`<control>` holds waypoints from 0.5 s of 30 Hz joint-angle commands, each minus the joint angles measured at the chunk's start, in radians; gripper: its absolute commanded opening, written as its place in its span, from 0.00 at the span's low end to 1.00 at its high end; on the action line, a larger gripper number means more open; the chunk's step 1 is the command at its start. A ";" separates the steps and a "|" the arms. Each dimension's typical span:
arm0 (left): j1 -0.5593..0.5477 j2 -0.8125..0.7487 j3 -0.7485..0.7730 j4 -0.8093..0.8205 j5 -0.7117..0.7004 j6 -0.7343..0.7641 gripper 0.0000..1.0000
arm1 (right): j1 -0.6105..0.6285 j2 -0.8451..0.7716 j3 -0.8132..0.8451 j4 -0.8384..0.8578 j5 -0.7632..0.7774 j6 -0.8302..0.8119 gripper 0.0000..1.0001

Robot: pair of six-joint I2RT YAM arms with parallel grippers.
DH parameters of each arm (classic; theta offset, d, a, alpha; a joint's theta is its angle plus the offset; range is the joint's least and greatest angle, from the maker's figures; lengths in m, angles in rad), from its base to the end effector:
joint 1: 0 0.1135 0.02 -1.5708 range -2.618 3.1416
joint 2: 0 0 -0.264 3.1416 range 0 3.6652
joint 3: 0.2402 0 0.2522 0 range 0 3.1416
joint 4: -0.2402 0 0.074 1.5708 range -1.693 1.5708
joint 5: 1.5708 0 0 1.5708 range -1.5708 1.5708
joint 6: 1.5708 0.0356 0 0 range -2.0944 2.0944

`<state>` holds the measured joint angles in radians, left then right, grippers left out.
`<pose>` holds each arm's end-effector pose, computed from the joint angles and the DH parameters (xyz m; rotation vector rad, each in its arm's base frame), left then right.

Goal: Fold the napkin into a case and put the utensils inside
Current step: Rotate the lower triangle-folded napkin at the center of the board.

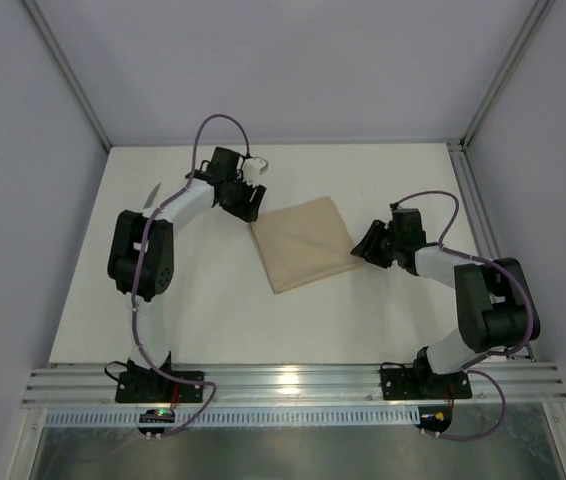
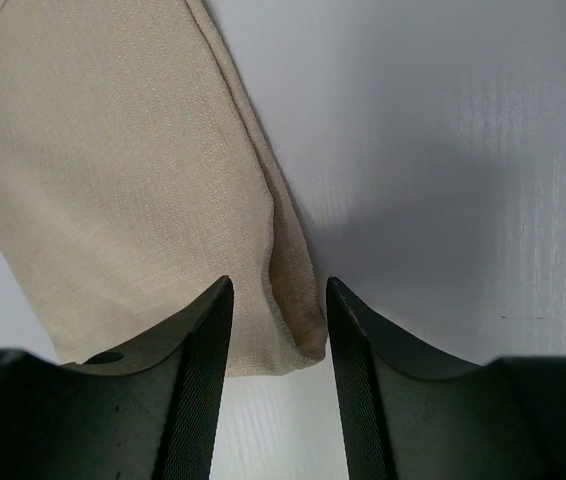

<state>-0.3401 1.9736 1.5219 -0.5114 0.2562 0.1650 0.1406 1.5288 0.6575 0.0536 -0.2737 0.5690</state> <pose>0.4042 -0.1526 0.2144 0.7315 2.4253 -0.3942 0.2824 0.0497 0.1495 0.3902 2.4208 0.6525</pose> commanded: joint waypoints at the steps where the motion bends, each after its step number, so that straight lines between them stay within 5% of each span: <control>1: 0.001 0.074 0.084 0.054 -0.037 -0.002 0.61 | -0.003 0.022 0.005 0.058 -0.022 0.012 0.45; 15: -0.002 0.119 0.032 -0.008 0.086 0.010 0.44 | -0.003 0.065 0.036 0.032 -0.022 -0.023 0.37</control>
<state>-0.3393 2.1349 1.5837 -0.4892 0.2829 0.1635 0.1402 1.5692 0.6598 0.0837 -0.3027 0.5709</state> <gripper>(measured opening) 0.465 0.394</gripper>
